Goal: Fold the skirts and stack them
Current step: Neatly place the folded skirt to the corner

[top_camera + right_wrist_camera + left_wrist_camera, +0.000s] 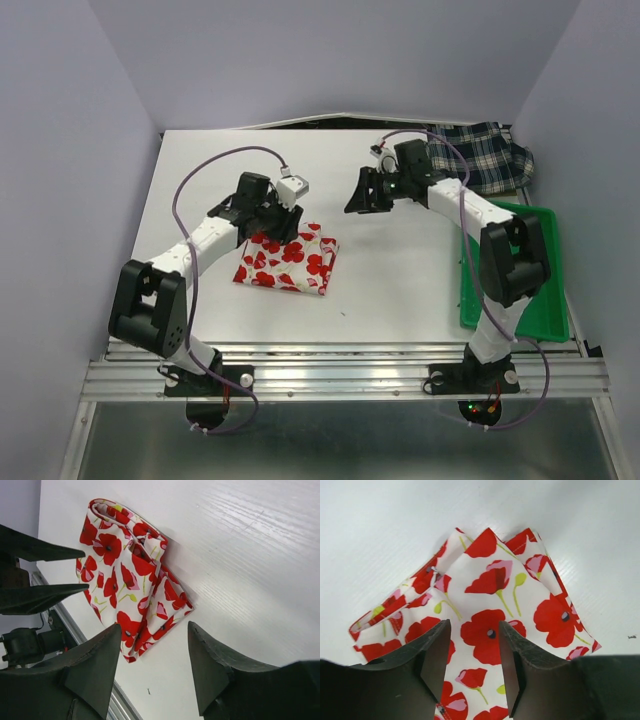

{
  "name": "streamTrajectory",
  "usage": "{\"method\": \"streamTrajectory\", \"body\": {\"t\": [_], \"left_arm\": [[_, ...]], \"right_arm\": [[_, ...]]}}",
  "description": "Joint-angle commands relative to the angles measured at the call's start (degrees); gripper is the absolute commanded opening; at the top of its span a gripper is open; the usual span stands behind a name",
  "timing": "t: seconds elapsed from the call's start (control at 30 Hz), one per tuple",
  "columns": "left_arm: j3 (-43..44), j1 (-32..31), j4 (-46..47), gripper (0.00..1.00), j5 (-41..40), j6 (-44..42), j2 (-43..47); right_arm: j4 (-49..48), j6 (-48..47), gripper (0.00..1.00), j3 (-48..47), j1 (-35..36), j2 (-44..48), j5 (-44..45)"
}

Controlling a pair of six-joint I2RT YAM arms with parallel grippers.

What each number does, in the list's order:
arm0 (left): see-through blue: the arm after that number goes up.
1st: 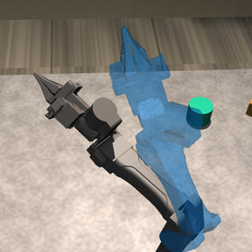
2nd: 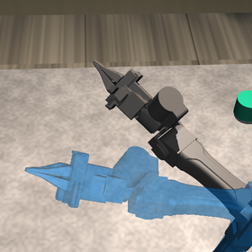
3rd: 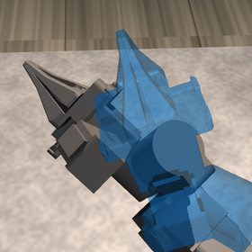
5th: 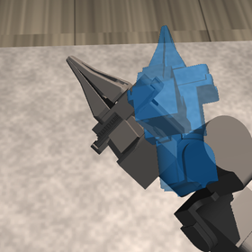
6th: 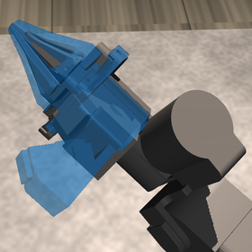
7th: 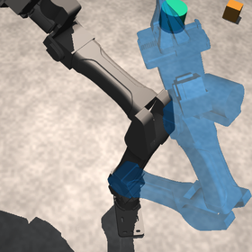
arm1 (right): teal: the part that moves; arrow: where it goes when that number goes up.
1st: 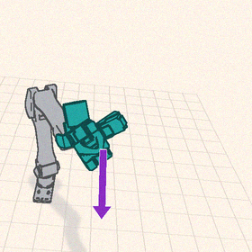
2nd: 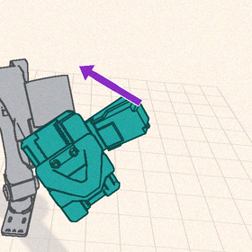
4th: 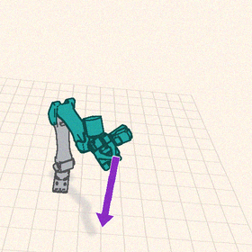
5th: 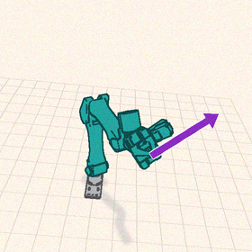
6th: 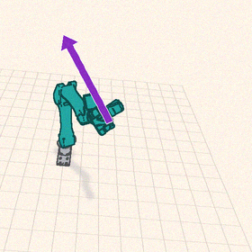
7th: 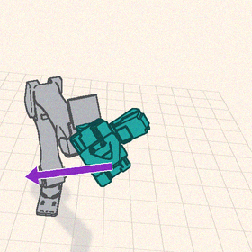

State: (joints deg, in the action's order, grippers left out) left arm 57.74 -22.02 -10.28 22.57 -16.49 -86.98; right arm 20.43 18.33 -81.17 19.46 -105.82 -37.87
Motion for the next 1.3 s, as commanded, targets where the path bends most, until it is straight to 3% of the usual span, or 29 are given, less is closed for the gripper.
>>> {"method": "streamTrajectory", "body": {"t": [0.0,0.13,0.3,0.47,0.53,0.67,0.77,0.9,1.27], "left_arm": [[0.0,3.1,2.2,0.59,-3.4,1.2,3.9],[-0.2,8.0,0.9,0.62,-0.9,0.9,6.1],[0.5,13.8,-3.5,0.63,2.2,-2.0,4.1],[0.4,17.4,-2.5,0.64,5.5,-3.9,1.0],[2.5,19.2,-3.2,0.63,9.5,-4.3,-2.0],[8.2,27.5,-7.1,0.6,31.9,-1.9,-9.6],[7.9,28.5,-6.8,0.77,39.3,0.9,-15.1],[4.0,28.4,1.5,0.83,40.6,9.8,-15.3],[3.3,27.9,6.2,0.83,37.6,14.7,-20.1]], "right_arm": [[-5.2,6.1,0.6,-1.6,2.9,-2.7,-2.9],[-7.4,9.4,0.61,-3.4,4.6,-7.2,-2.4],[-5.7,8.9,0.71,-8.2,7.4,-13.3,0.1],[-4.3,9.6,0.71,-11.4,8.7,-17.0,-0.6],[-4.3,10.1,0.65,-12.0,9.3,-18.9,-1.9],[-4.3,9.8,0.48,-12.0,9.3,-19.8,-2.4],[-4.4,9.6,0.39,-11.8,9.3,-19.7,-2.6],[-3.5,8.3,0.27,-12.8,9.3,-20.4,-3.6],[-1.5,5.5,0.01,-13.3,9.3,-20.3,-4.1]]}}
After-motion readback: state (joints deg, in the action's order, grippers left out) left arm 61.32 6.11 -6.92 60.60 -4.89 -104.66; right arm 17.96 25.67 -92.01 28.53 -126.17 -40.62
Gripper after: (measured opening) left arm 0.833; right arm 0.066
